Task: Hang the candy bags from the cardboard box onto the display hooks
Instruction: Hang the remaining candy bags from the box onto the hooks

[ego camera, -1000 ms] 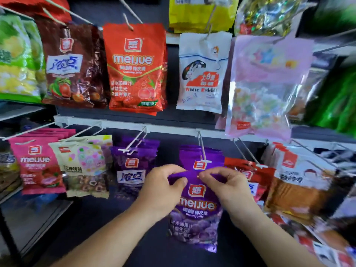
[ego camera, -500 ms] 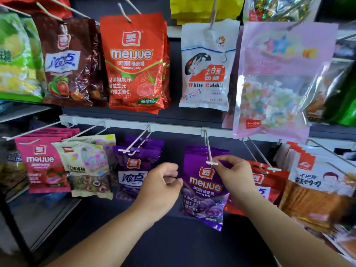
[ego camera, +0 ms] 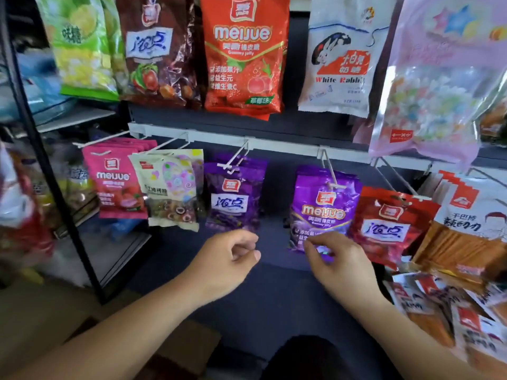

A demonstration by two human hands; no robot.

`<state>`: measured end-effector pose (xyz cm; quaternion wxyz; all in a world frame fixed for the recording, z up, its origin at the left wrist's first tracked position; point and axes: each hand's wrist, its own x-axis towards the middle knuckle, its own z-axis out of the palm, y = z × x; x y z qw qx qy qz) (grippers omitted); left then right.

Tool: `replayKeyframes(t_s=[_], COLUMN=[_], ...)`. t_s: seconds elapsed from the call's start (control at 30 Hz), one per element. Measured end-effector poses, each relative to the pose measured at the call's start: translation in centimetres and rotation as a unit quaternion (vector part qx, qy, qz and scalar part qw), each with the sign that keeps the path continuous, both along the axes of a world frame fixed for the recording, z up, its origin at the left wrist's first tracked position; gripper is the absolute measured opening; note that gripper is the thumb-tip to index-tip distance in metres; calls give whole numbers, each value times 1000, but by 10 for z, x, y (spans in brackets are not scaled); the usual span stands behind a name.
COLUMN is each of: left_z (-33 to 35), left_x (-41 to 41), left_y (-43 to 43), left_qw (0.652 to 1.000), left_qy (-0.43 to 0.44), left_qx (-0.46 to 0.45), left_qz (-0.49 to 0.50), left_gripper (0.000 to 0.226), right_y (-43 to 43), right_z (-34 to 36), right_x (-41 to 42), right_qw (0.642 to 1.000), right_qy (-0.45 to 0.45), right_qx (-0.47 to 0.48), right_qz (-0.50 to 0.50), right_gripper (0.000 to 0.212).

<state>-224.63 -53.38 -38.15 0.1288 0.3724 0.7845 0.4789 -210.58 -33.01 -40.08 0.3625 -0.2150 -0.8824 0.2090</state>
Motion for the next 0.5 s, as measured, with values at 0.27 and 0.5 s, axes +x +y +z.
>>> replayKeyframes(t_s=[0.27,0.5], left_z=[-126,-239], left_x=[-14,-10], left_y=[-153,-288], left_qw=[986,928], left_qy=[-30,-110], left_qx=[-120,-287], left_qz=[112,212], left_gripper=[8,21], right_y=[-132,-231], right_z=[-88,-208], right_x=[-68,-105], right_qw=[940,836], right_qy=[-228,-389], right_qx=[-142,-208], right_qz=[211,326], right_gripper=[37,37])
